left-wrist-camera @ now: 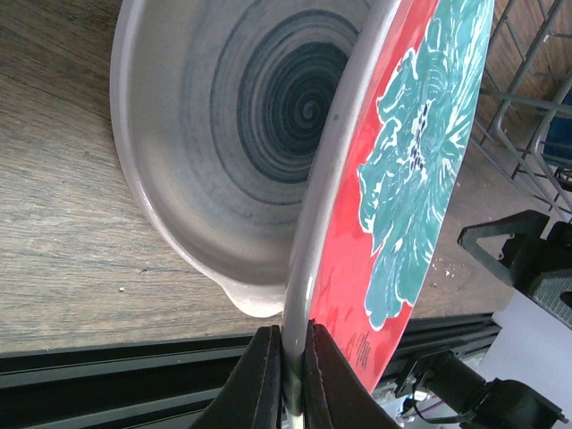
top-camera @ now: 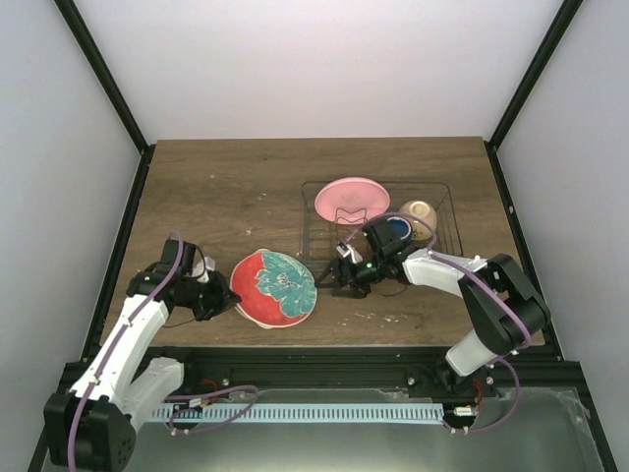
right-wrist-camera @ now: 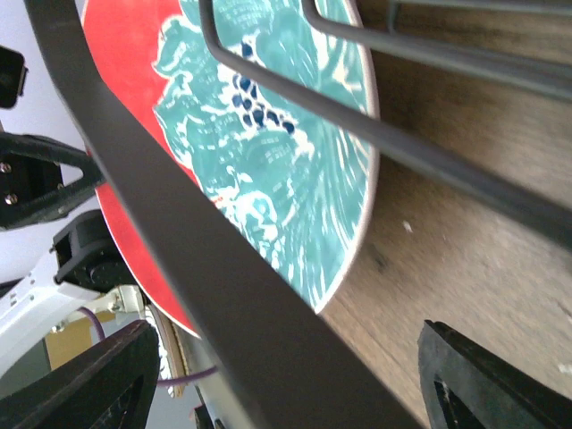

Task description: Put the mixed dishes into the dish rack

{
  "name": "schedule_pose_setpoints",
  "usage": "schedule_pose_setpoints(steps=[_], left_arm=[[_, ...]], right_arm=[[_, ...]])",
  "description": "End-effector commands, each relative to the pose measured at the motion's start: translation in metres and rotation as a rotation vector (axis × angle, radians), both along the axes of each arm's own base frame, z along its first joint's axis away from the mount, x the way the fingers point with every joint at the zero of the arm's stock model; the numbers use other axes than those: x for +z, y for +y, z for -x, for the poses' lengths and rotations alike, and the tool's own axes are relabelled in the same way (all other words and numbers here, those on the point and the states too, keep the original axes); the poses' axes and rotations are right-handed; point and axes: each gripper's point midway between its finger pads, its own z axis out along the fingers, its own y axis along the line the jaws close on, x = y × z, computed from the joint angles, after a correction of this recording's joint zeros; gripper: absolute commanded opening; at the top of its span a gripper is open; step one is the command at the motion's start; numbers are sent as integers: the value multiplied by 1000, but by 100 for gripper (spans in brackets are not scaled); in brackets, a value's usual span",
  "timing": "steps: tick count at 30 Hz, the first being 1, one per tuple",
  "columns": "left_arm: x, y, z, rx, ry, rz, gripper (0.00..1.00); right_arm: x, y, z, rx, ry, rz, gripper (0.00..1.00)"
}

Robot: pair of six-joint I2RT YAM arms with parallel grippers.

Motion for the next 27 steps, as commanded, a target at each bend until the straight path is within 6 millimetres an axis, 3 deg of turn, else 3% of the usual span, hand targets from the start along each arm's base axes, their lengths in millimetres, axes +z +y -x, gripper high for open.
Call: schedule_pose_setpoints(steps=[1,7,16,23,27], left_arm=[[24,-10,-16,-39,-125,53,0],[25,-12,-13,-43,-142,63,0],[22,-10,-4,-48,-143,59,0],[24,-12,-1,-65,-139,69,0],[22,-12,1,-81,-128,67,0]], right_arm=[[-11,19,-4,-19,8,-33,80],[-30,35,-1,17,35,-34,79],[-54,51,26,91,88,12,76],[-61,31,41,53,64,132,75],[-50,18,46,28,25,153,77]])
